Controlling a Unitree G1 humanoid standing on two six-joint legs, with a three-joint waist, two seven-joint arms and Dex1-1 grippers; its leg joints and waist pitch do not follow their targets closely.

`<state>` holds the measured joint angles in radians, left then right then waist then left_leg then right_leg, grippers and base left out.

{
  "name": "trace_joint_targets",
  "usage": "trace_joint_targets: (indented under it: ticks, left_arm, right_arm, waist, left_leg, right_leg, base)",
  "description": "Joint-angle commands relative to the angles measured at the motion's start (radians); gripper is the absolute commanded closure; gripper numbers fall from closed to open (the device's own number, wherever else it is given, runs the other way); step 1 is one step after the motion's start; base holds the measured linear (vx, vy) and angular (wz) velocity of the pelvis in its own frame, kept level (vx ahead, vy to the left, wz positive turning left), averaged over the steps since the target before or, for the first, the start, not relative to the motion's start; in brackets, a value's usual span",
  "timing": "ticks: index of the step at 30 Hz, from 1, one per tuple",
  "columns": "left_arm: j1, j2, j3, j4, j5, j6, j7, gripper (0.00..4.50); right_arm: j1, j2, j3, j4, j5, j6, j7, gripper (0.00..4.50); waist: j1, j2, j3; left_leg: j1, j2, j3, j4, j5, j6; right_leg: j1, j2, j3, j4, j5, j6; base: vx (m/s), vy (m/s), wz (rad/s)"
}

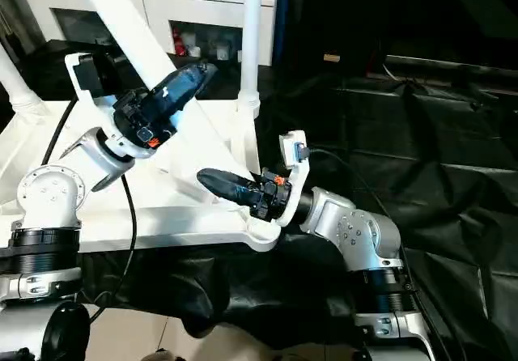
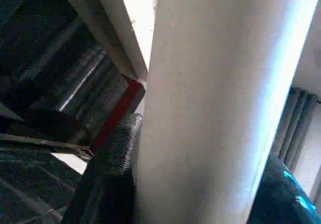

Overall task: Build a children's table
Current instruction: Insert table leg to table base

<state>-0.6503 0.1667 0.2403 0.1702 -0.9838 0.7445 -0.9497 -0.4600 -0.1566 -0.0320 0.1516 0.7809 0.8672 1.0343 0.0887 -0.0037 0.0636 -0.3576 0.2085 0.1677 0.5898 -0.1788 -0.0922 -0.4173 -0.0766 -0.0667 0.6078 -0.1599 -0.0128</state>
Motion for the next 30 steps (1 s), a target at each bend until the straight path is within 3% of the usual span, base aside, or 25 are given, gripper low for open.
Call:
trace_joint_targets:
  ticks: [1, 5, 7, 11, 13, 17, 19, 20, 22, 23, 24, 28, 29, 30]
  left_arm:
    - [-0.026, 0.001, -0.005, -0.012, 0.017, -0.002, 0.012, 2.51]
    - [-0.034, 0.0, -0.011, 0.001, 0.049, -0.03, 0.04, 2.58]
    - [-0.041, 0.001, -0.018, 0.014, 0.083, -0.06, 0.066, 2.6]
    - [-0.049, 0.02, -0.046, 0.037, 0.169, -0.122, 0.108, 2.6]
    - [-0.048, 0.028, -0.059, 0.037, 0.192, -0.13, 0.11, 2.6]
    - [-0.042, 0.052, -0.112, 0.026, 0.28, -0.17, 0.121, 2.61]
    - [-0.049, 0.067, -0.154, 0.025, 0.376, -0.219, 0.182, 2.61]
    - [-0.066, 0.069, -0.171, 0.029, 0.436, -0.238, 0.26, 2.61]
    - [-0.074, 0.064, -0.168, 0.03, 0.445, -0.232, 0.297, 2.61]
    - [-0.085, 0.052, -0.165, 0.016, 0.458, -0.227, 0.345, 2.61]
    - [-0.09, 0.044, -0.162, 0.007, 0.46, -0.215, 0.372, 2.61]
    - [-0.097, 0.012, -0.175, -0.028, 0.492, -0.191, 0.454, 2.61]
    - [-0.097, 0.009, -0.177, -0.03, 0.496, -0.19, 0.461, 2.61]
    - [-0.096, -0.003, -0.184, -0.035, 0.512, -0.187, 0.487, 2.61]
  right_arm:
    - [-0.011, -0.014, -0.014, -0.014, -0.005, -0.012, -0.018, 0.94]
    - [-0.017, -0.016, -0.031, -0.017, 0.02, 0.009, -0.021, 0.54]
    - [-0.031, -0.016, -0.052, -0.015, -0.006, -0.039, -0.059, 0.36]
    - [-0.077, -0.024, -0.122, 0.007, 0.022, -0.054, -0.101, 0.3]
    - [-0.08, -0.035, -0.117, 0.004, 0.015, -0.058, -0.092, 0.3]
    - [-0.088, -0.077, -0.078, -0.005, -0.041, -0.086, -0.071, 0.3]
    - [-0.101, -0.121, 0.0, -0.011, -0.143, -0.144, -0.075, 0.3]
    - [-0.113, -0.142, 0.063, -0.01, -0.23, -0.186, -0.101, 0.3]
    - [-0.118, -0.144, 0.082, -0.007, -0.257, -0.196, -0.117, 0.3]
    - [-0.13, -0.136, 0.113, 0.01, -0.318, -0.239, -0.169, 0.3]
    - [-0.14, -0.124, 0.119, 0.026, -0.341, -0.251, -0.208, 0.3]
    - [-0.168, -0.063, 0.143, 0.072, -0.398, -0.301, -0.303, 0.3]
    - [-0.169, -0.058, 0.144, 0.074, -0.398, -0.304, -0.307, 0.3]
    - [-0.172, -0.035, 0.147, 0.08, -0.401, -0.314, -0.32, 0.3]
  waist:
    - [0.001, 0.011, -0.075]
    - [0.001, 0.009, -0.076]
    - [0.001, 0.01, -0.075]
    - [-0.001, 0.007, -0.076]
    - [0.0, 0.006, -0.077]
    - [0.001, 0.004, -0.08]
    - [0.0, -0.001, -0.08]
    - [-0.001, -0.003, -0.078]
    - [-0.002, -0.001, -0.077]
    - [-0.002, -0.004, -0.077]
    - [-0.003, -0.011, -0.077]
    - [-0.004, -0.006, -0.077]
    - [-0.006, -0.014, -0.078]
    - [-0.005, -0.008, -0.078]
  left_leg:
    - [0.001, 0.007, 0.003, -0.067, -0.199, -0.011]
    - [0.002, 0.006, 0.004, -0.066, -0.196, -0.011]
    - [0.001, 0.007, 0.003, -0.067, -0.196, -0.012]
    - [0.002, 0.004, 0.004, -0.066, -0.192, -0.012]
    - [0.002, 0.005, 0.004, -0.066, -0.181, -0.008]
    - [-0.001, 0.005, 0.005, -0.062, -0.144, -0.001]
    - [-0.002, 0.006, 0.006, -0.061, -0.137, -0.002]
    - [-0.003, 0.005, 0.006, -0.061, -0.141, -0.005]
    - [-0.002, 0.004, 0.006, -0.06, -0.153, -0.019]
    - [-0.003, 0.003, 0.006, -0.06, -0.158, -0.017]
    - [-0.003, 0.005, 0.007, -0.059, -0.154, -0.021]
    - [-0.002, 0.004, 0.008, -0.059, -0.159, -0.014]
    - [-0.002, 0.007, 0.008, -0.059, -0.156, -0.013]
    - [-0.004, 0.006, 0.007, -0.059, -0.149, -0.009]
  right_leg:
    - [0.065, -0.045, 0.035, -0.077, -0.282, -0.165]
    - [0.066, -0.045, 0.035, -0.078, -0.279, -0.162]
    - [0.065, -0.045, 0.035, -0.079, -0.282, -0.159]
    - [0.065, -0.043, 0.035, -0.081, -0.302, -0.141]
    - [0.067, -0.042, 0.035, -0.078, -0.291, -0.133]
    - [0.069, -0.043, 0.036, -0.07, -0.22, -0.153]
    - [0.07, -0.042, 0.036, -0.071, -0.214, -0.153]
    - [0.07, -0.042, 0.036, -0.071, -0.229, -0.144]
    - [0.068, -0.044, 0.036, -0.073, -0.265, -0.128]
    - [0.068, -0.046, 0.037, -0.073, -0.288, -0.127]
    - [0.065, -0.046, 0.037, -0.072, -0.295, -0.129]
    - [0.062, -0.044, 0.037, -0.071, -0.283, -0.145]
    - [0.061, -0.045, 0.038, -0.069, -0.271, -0.148]
    - [0.062, -0.045, 0.038, -0.068, -0.253, -0.153]
  base:
    - [0.0, 0.0, 0.0]
    - [0.0, 0.0, 0.0]
    - [0.0, 0.0, 0.0]
    - [0.0, 0.0, 0.0]
    - [0.0, 0.0, 0.0]
    - [0.0, 0.0, 0.0]
    - [0.0, 0.0, 0.0]
    - [0.0, 0.0, 0.0]
    - [0.0, 0.0, 0.0]
    - [0.0, 0.0, 0.0]
    - [0.0, 0.0, 0.0]
    - [0.0, 0.0, 0.0]
    - [0.0, 0.0, 0.0]
    - [0.0, 0.0, 0.0]
